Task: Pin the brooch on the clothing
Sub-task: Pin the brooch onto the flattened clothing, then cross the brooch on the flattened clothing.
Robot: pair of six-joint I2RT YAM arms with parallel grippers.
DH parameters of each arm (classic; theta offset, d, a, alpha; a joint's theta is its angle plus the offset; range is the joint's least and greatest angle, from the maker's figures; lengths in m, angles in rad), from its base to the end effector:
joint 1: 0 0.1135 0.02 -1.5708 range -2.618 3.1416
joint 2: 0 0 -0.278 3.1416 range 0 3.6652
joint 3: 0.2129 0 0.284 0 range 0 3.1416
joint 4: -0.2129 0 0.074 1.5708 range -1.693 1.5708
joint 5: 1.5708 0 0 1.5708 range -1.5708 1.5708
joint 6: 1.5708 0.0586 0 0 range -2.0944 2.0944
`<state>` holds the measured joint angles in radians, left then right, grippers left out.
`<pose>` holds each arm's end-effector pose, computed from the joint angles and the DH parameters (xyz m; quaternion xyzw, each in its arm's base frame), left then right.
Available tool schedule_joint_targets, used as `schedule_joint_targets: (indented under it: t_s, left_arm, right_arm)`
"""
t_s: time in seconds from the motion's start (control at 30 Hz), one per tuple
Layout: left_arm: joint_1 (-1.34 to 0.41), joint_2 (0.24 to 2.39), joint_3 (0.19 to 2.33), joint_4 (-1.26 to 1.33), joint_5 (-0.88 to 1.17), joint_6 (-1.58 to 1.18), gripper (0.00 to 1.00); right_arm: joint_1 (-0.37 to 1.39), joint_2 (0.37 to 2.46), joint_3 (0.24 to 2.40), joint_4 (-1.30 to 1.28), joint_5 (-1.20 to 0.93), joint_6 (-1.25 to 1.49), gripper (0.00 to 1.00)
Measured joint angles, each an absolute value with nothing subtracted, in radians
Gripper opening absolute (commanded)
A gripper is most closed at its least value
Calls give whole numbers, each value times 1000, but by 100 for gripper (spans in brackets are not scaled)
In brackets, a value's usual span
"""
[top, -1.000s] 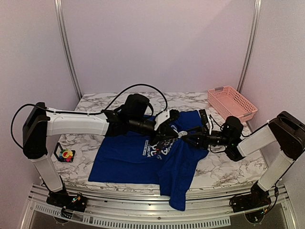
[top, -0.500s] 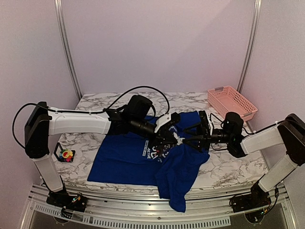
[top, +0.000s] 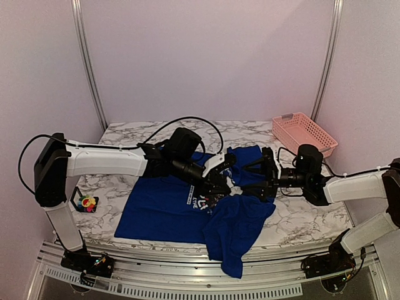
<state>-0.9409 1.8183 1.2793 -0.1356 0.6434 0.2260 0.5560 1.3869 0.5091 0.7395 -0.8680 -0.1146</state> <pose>0.2376 -0.3856 0.2165 0.5854 0.6381 -0.4108 0.2853 0.2342 0.1981 0.1962 -0.4859 0.5554 0.4399 0.5118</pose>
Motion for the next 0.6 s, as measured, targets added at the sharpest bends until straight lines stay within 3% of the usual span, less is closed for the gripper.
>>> schedule_joint_targets:
  t_s: [0.6]
  left_arm:
    - [-941, 1818, 1279, -134, 642, 209, 0]
  right_arm:
    - [694, 1468, 460, 817, -669, -119, 65]
